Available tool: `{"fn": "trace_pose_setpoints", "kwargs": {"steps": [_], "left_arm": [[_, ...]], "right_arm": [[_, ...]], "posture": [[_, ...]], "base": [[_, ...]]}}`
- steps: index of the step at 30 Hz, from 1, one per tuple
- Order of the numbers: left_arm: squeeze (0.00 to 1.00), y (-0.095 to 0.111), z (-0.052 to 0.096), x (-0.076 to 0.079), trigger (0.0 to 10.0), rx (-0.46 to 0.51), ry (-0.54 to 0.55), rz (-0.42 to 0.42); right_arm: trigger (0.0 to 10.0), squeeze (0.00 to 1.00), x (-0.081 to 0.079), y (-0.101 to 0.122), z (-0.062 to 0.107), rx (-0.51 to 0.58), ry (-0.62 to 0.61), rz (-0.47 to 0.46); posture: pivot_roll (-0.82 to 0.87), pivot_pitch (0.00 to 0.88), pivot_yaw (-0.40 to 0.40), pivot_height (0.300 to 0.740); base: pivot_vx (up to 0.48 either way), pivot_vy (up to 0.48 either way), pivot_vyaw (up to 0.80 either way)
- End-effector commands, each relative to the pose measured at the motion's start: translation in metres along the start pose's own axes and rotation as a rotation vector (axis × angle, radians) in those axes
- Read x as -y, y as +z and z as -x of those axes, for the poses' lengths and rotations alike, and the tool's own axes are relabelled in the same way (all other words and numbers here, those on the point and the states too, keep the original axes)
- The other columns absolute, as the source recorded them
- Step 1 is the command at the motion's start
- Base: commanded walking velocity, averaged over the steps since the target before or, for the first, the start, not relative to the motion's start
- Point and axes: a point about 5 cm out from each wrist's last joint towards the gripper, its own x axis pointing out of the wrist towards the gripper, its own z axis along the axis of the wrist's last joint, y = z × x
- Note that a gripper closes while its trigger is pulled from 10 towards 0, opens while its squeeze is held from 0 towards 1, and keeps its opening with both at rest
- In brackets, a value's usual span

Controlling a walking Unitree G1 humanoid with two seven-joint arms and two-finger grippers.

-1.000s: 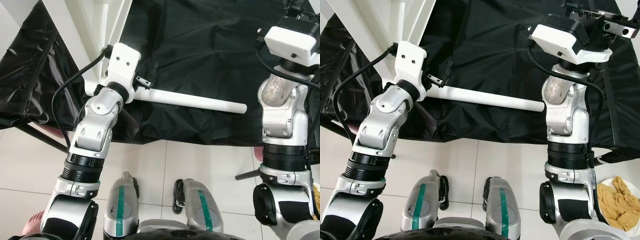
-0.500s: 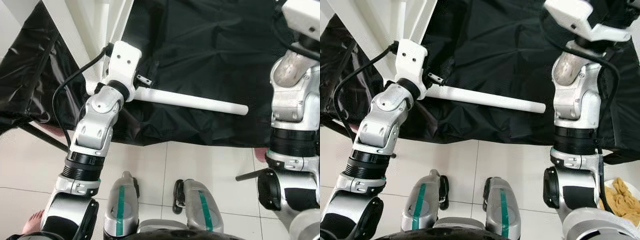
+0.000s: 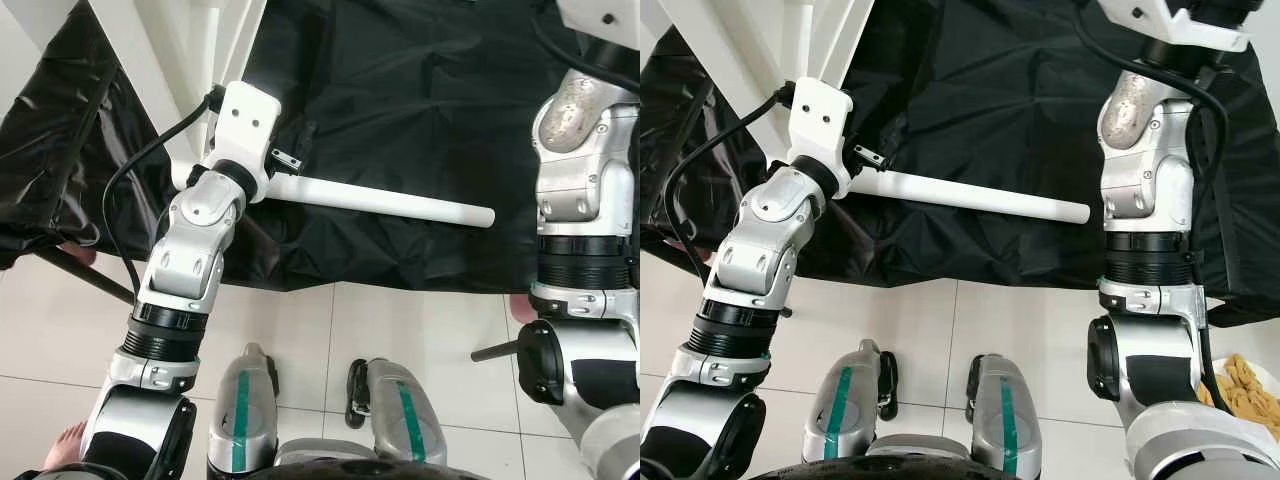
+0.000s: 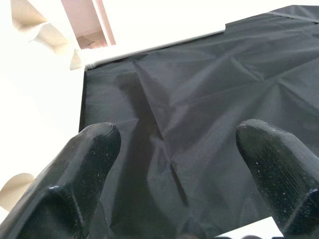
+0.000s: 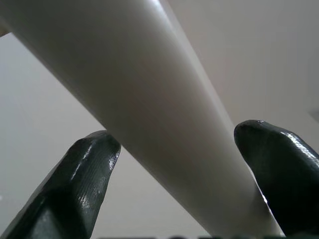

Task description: Building children table

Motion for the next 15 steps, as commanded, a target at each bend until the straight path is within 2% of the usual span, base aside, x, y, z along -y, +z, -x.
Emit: {"fn": "trace_pose_setpoints", "kwargs": {"steps": [1,2,4,5,10,15], "left_arm": [[0.0,0.0,0.002,-0.005,10.0,-0.008,0.059,-0.01],[0.0,0.0,0.002,-0.005,10.0,-0.008,0.061,-0.008],[0.0,0.0,0.002,-0.005,10.0,-0.008,0.063,-0.007],[0.0,0.0,0.003,-0.004,10.0,-0.009,0.065,-0.004],[0.0,-0.002,0.004,-0.003,10.0,-0.017,0.073,0.007],[0.0,-0.01,0.008,-0.001,10.0,-0.042,0.081,0.025]], "right_arm": [[7.1,0.0,-0.003,0.002,-0.003,0.004,0.016,-0.015],[4.3,0.0,-0.004,0.003,-0.003,0.006,0.028,-0.015],[4.0,0.0,-0.005,0.003,-0.003,0.008,0.038,-0.016],[0.0,0.0,-0.006,0.003,-0.003,0.011,0.051,-0.014],[0.0,0.0,-0.007,0.001,-0.004,0.017,0.074,-0.013],[0.0,0.0,0.004,-0.005,-0.008,0.008,0.059,-0.015]], "posture": [[0.12,0.044,0.031,0.74],[0.12,0.047,0.027,0.74],[0.12,0.047,0.026,0.74],[0.12,0.051,0.022,0.74],[0.12,0.06,0.012,0.74],[0.11,0.069,0.007,0.74]], "base": [[0.0,0.0,0.0],[0.0,0.0,0.0],[0.0,0.0,0.0],[0.0,0.0,0.0],[0.0,0.0,0.0],[0.0,0.0,0.0]]}}
